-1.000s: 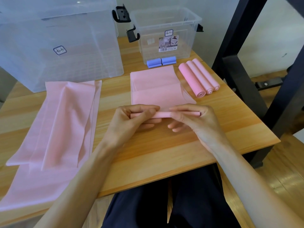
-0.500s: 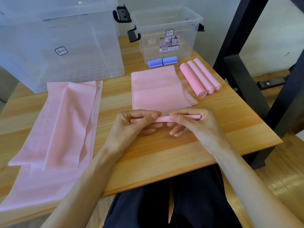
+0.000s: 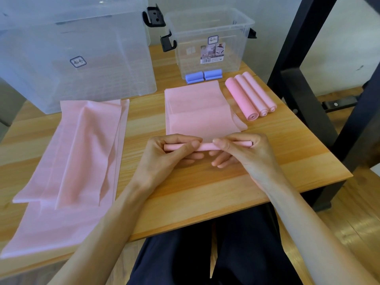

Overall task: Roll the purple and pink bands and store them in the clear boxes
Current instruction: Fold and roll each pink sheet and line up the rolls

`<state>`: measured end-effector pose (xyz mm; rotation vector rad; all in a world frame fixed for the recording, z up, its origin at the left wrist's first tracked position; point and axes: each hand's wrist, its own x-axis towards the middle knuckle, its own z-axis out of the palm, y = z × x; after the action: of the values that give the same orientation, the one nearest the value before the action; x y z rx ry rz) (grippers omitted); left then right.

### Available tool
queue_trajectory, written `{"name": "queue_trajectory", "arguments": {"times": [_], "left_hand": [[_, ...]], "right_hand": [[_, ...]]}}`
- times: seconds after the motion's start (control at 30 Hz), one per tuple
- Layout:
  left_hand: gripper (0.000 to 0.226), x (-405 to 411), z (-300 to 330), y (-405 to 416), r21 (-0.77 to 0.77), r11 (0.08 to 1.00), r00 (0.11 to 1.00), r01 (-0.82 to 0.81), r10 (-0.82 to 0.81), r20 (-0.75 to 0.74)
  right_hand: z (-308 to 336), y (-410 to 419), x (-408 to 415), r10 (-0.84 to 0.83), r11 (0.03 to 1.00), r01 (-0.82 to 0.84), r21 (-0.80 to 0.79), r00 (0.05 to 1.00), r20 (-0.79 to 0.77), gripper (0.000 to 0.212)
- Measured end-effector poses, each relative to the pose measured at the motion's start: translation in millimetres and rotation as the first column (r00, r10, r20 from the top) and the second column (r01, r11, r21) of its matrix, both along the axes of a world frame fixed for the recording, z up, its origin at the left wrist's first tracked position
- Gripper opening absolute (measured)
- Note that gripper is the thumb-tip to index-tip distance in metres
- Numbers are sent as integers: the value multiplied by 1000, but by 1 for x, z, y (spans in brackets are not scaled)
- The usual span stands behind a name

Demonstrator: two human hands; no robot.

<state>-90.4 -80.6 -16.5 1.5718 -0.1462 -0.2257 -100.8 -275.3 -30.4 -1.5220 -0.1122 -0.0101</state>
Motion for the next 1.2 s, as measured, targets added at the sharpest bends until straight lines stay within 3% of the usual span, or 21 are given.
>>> {"name": "queue_trajectory", "arguments": {"times": [0.7, 1.2], "left_hand": [[15, -2, -1, 0, 13, 1000, 999, -5, 4, 54], [14, 0, -3, 0, -6, 1000, 999, -31, 31, 9]], "right_hand": [[-1, 0, -2, -18, 1000, 18, -8, 1000, 1, 14], [1, 1, -2, 11, 1000, -11, -6, 1000, 9, 16]]}}
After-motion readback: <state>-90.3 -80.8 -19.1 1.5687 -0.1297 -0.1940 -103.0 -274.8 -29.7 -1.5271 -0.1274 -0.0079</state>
